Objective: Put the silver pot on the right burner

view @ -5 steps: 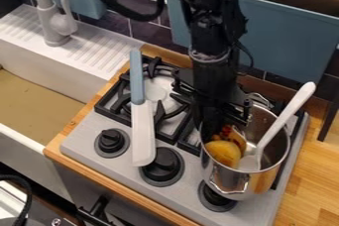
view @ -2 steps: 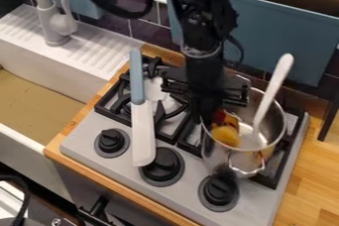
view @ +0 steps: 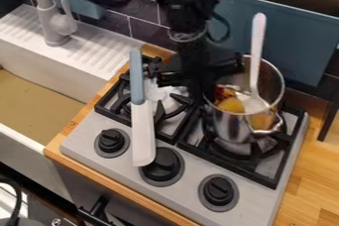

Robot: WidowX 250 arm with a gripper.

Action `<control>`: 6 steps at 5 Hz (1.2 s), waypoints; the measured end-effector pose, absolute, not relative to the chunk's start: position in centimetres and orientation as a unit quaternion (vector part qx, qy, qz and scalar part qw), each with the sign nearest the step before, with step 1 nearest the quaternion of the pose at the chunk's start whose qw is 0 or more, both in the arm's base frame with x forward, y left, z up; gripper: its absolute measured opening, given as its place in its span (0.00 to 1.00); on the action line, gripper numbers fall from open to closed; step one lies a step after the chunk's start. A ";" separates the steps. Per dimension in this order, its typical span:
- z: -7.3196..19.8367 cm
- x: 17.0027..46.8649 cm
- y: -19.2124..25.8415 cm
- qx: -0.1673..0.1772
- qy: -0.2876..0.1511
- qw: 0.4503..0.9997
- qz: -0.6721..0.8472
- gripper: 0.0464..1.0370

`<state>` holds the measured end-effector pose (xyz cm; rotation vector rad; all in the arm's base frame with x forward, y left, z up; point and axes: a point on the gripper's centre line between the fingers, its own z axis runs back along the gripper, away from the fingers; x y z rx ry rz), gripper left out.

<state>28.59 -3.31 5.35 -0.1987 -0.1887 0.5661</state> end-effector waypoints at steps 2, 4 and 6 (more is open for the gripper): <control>5.0 29.3 -3.2 -0.101 -0.111 0.943 0.298 0.01; 4.2 29.9 -3.5 -0.100 -0.091 0.939 0.316 0.01; 3.9 30.1 -3.8 -0.081 -0.075 0.935 0.337 0.01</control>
